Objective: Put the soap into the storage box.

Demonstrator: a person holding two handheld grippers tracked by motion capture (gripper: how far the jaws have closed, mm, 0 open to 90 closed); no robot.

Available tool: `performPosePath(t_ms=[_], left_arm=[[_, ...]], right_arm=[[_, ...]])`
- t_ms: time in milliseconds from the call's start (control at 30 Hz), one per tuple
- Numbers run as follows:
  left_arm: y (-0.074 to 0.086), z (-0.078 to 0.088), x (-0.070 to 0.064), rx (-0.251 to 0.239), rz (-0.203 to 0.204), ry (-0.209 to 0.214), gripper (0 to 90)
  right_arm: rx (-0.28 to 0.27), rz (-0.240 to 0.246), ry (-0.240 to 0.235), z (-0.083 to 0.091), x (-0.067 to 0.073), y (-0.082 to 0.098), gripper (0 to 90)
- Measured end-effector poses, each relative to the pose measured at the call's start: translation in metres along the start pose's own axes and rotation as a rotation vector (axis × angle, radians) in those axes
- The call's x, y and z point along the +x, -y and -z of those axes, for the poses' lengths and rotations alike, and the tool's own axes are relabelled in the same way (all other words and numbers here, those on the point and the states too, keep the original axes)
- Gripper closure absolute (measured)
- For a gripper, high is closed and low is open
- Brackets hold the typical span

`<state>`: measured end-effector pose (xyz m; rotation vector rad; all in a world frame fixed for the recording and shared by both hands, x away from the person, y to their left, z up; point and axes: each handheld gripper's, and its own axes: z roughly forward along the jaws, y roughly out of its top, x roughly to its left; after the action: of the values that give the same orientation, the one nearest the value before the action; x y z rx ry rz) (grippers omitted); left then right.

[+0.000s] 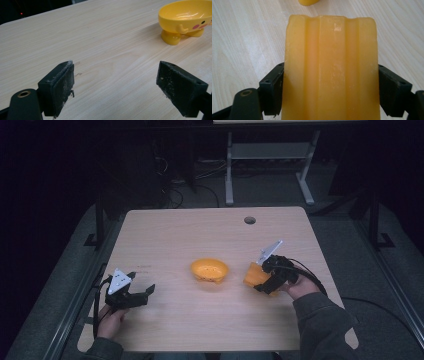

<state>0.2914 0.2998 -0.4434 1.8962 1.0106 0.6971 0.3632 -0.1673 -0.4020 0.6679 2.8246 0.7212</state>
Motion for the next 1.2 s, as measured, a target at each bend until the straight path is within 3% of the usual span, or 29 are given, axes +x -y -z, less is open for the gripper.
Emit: performPosePath(t_ms=[1200], left_arm=[[0.000,0.001,0.002,-0.001,0.008,-0.002,14.0]], right_arm=[[-0.007,0.104,-0.022,-0.007,0.001,-0.055,20.3]])
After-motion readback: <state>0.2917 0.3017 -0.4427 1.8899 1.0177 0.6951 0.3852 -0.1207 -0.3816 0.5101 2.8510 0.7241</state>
